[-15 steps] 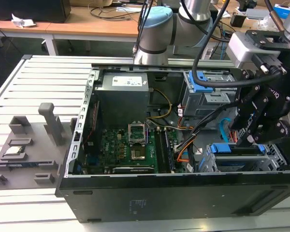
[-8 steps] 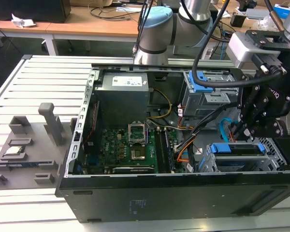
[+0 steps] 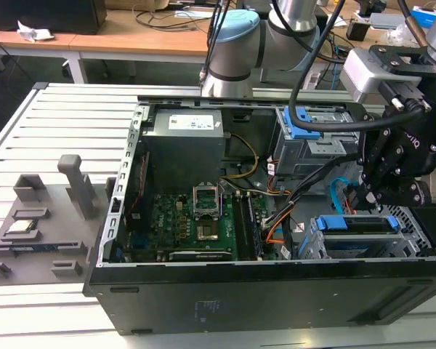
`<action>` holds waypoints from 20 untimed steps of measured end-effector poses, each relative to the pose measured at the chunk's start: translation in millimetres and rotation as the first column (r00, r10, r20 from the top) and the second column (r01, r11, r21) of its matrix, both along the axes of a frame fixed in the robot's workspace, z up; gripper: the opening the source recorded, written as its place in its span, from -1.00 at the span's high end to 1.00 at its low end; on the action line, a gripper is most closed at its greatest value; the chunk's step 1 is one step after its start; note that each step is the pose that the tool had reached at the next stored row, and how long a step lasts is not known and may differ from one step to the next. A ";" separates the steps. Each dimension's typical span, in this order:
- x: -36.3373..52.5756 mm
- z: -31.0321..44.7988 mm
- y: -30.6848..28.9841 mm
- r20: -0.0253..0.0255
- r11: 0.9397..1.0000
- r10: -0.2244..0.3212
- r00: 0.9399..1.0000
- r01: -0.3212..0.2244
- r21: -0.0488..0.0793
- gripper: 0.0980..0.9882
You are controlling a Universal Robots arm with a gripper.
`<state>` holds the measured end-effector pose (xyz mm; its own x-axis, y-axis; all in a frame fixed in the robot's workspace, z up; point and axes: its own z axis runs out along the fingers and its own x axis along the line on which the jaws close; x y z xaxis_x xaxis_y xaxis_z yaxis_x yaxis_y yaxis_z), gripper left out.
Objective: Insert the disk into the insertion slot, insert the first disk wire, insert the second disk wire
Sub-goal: 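Insert the disk into the insertion slot, then insert the first disk wire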
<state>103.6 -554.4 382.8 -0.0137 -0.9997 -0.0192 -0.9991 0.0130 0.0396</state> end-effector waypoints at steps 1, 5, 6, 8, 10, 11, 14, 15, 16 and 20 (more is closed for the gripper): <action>0.0 0.0 0.0 0.000 1.000 0.000 1.000 0.000 0.000 0.98; 0.0 0.0 0.0 0.000 1.000 0.000 1.000 0.000 -0.001 0.98; 0.6 0.0 0.1 0.000 1.000 0.000 1.000 0.000 -0.001 0.98; 9.8 -0.3 0.3 0.000 1.000 0.000 1.000 0.000 -0.001 0.98; 16.0 -0.4 1.1 0.000 1.000 0.000 1.000 0.000 -0.001 0.98; 20.2 -0.5 2.9 0.000 1.000 0.000 1.000 0.000 -0.001 0.98; 39.6 -1.5 17.0 0.000 1.000 0.000 1.000 0.000 -0.005 0.98; 43.3 -1.8 21.2 0.000 1.000 0.000 1.000 0.000 -0.006 0.98; 45.4 -1.8 24.1 0.000 1.000 0.000 1.000 0.000 -0.007 0.98; 51.0 -3.4 41.8 0.000 1.000 0.000 1.000 0.000 -0.012 0.98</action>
